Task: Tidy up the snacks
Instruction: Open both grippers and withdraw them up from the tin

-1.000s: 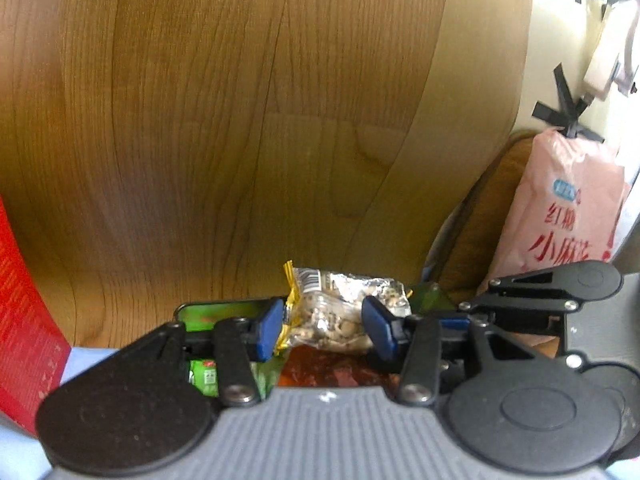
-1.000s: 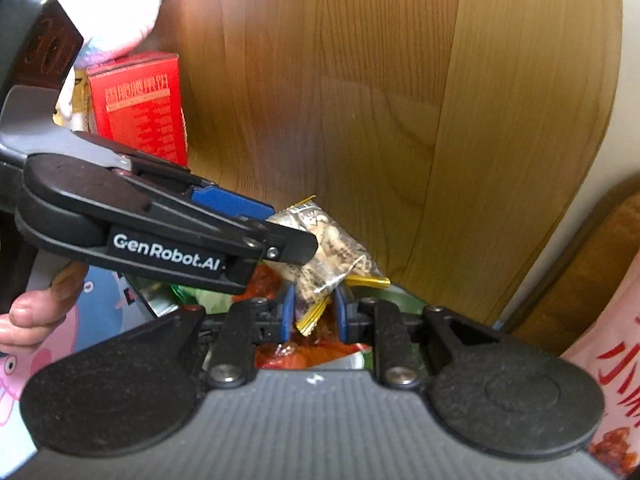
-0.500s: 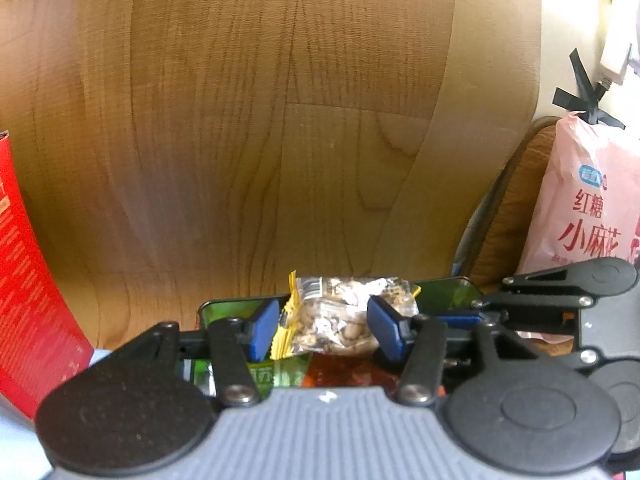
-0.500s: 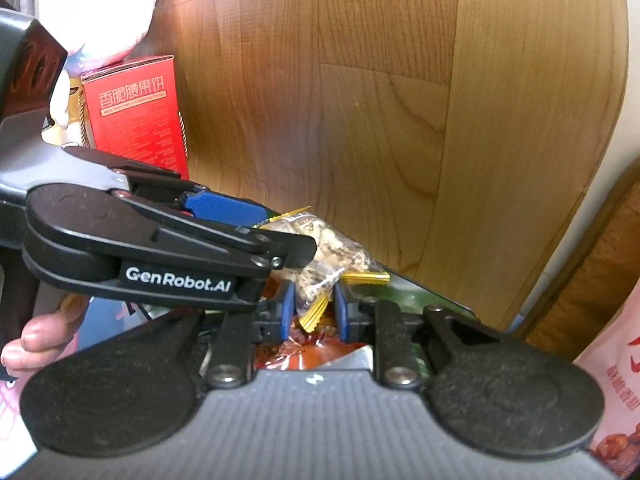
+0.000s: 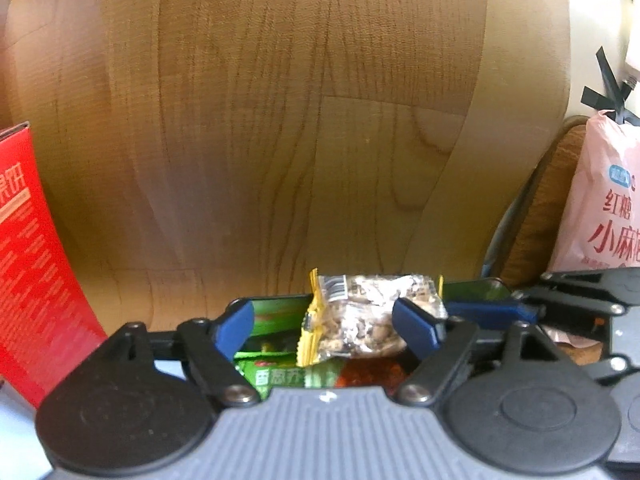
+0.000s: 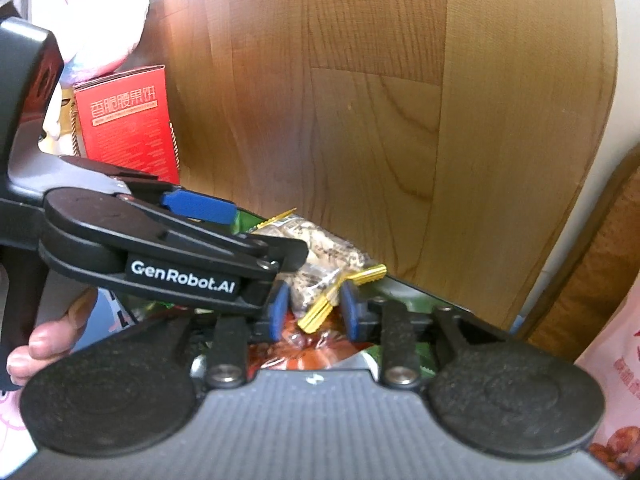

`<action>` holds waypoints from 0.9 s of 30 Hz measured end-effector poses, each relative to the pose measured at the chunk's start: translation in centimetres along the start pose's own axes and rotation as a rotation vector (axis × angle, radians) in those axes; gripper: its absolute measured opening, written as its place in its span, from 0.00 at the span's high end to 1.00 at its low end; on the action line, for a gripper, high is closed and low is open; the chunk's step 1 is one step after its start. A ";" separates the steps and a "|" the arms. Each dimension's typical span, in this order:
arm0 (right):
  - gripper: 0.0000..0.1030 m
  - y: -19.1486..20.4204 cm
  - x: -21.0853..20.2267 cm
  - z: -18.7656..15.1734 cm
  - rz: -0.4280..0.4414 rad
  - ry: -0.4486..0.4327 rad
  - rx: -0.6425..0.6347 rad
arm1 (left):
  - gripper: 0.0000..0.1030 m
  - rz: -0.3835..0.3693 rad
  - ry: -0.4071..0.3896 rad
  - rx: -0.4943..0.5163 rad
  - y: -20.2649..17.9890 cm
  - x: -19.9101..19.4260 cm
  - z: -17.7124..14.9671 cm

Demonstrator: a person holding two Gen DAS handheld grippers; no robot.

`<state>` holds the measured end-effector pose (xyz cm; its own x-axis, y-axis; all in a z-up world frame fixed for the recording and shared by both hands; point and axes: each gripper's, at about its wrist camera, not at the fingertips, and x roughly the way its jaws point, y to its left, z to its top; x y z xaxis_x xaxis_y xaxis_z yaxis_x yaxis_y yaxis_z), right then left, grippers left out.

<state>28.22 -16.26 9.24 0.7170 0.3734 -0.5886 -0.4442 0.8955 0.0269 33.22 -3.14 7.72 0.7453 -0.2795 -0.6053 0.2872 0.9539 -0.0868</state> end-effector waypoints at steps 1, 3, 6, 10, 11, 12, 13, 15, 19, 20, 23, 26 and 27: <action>0.50 0.1 -0.2 -0.1 -0.006 -0.004 0.005 | 0.20 0.005 0.000 0.001 0.0 -0.3 0.0; 0.50 0.2 -1.0 -0.4 -0.004 -0.025 0.020 | 0.18 0.007 -0.005 -0.004 0.1 -1.0 0.0; 0.50 0.7 -2.9 -0.8 -0.009 -0.075 0.024 | 0.18 0.016 -0.023 -0.012 0.3 -2.6 -0.1; 0.48 1.1 -5.8 -1.8 -0.025 -0.147 0.081 | 0.09 0.031 -0.073 -0.035 0.4 -5.7 -0.6; 0.48 1.1 -6.6 -2.2 -0.026 -0.163 0.109 | 0.09 0.042 -0.084 -0.030 0.3 -6.4 -0.9; 0.48 1.2 -7.2 -2.5 -0.024 -0.172 0.136 | 0.08 0.060 -0.100 -0.015 0.0 -7.4 -1.3; 0.47 1.4 -7.9 -3.1 -0.016 -0.182 0.172 | 0.04 0.069 -0.112 -0.004 -0.3 -8.1 -1.6; 0.45 1.6 -9.2 -4.4 -0.004 -0.203 0.240 | 0.00 0.066 -0.135 0.005 -0.7 -9.9 -2.5; 0.38 2.8 -11.8 -7.5 -0.001 -0.254 0.380 | 0.00 0.063 -0.155 0.011 -1.6 -13.2 -5.0; 0.38 3.2 -12.4 -8.1 0.004 -0.264 0.413 | 0.00 0.072 -0.157 0.022 -1.8 -13.8 -5.6; 0.38 3.9 -14.1 -9.9 0.013 -0.295 0.508 | 0.00 0.121 -0.162 0.062 -2.5 -15.1 -7.3; 0.37 5.1 -16.2 -10.9 -0.023 -0.333 0.521 | 0.00 0.161 -0.161 0.075 -3.0 -16.0 -8.6; 0.37 5.4 -16.8 -11.1 -0.033 -0.341 0.520 | 0.00 0.169 -0.160 0.071 -2.9 -16.4 -9.0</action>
<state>7.84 -20.39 10.32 0.8952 0.3229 -0.3071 -0.1607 0.8767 0.4534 14.75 -0.36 10.78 0.8707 -0.1358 -0.4726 0.1878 0.9801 0.0644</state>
